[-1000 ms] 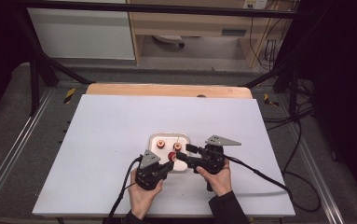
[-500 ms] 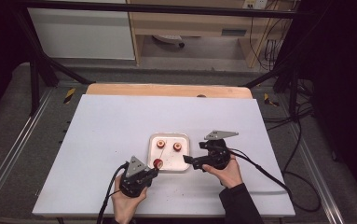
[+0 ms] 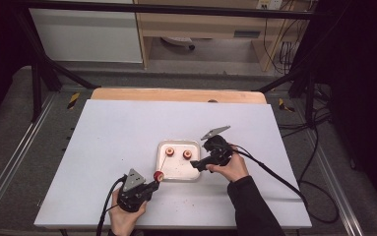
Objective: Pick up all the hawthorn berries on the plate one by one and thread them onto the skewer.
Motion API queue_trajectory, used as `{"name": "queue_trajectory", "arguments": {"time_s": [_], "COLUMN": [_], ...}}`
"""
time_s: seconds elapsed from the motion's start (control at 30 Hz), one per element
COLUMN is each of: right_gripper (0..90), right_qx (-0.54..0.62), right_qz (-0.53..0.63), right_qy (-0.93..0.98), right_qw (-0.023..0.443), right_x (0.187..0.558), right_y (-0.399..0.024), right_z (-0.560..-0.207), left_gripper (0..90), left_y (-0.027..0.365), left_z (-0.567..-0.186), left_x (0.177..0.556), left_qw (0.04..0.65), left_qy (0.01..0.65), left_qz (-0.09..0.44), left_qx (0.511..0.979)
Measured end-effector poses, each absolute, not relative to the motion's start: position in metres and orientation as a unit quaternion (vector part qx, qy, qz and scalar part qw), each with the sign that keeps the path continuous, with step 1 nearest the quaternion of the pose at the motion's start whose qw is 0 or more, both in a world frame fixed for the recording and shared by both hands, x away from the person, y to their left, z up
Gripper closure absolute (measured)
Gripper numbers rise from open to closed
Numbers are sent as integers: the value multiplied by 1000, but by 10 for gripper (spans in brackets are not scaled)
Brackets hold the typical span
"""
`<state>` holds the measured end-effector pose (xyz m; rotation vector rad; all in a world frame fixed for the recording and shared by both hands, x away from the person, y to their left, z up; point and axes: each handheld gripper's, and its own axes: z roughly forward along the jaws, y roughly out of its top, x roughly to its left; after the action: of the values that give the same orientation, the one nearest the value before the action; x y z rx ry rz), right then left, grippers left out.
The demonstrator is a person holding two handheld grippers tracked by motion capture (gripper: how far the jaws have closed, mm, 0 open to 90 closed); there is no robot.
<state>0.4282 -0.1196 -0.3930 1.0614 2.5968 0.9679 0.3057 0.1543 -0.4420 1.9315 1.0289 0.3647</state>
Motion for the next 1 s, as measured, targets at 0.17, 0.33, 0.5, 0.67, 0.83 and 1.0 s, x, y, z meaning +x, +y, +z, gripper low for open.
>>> {"name": "queue_trajectory", "arguments": {"time_s": [0.17, 0.33, 0.5, 0.67, 0.83, 1.0], "right_gripper": [124, 169, 219, 279, 338, 413], "right_qx": [352, 355, 384, 411, 429, 450], "right_qz": [302, 287, 277, 264, 260, 251], "right_qy": [882, 886, 879, 871, 865, 857], "right_qw": [84, 74, 59, 46, 35, 26], "right_x": [440, 450, 460, 467, 473, 478], "right_y": [-108, -93, -81, -76, -72, -70], "right_z": [-393, -395, -398, -404, -408, -414], "left_gripper": [881, 881, 881, 881, 881, 881], "left_y": [157, 157, 158, 158, 158, 158], "left_z": [-443, -443, -444, -443, -444, -444], "left_x": [306, 306, 306, 305, 306, 306], "left_qw": [442, 444, 447, 446, 446, 445], "left_qy": [416, 415, 417, 415, 415, 414], "left_qz": [147, 144, 143, 143, 142, 142], "left_qx": [781, 781, 778, 780, 780, 781]}}
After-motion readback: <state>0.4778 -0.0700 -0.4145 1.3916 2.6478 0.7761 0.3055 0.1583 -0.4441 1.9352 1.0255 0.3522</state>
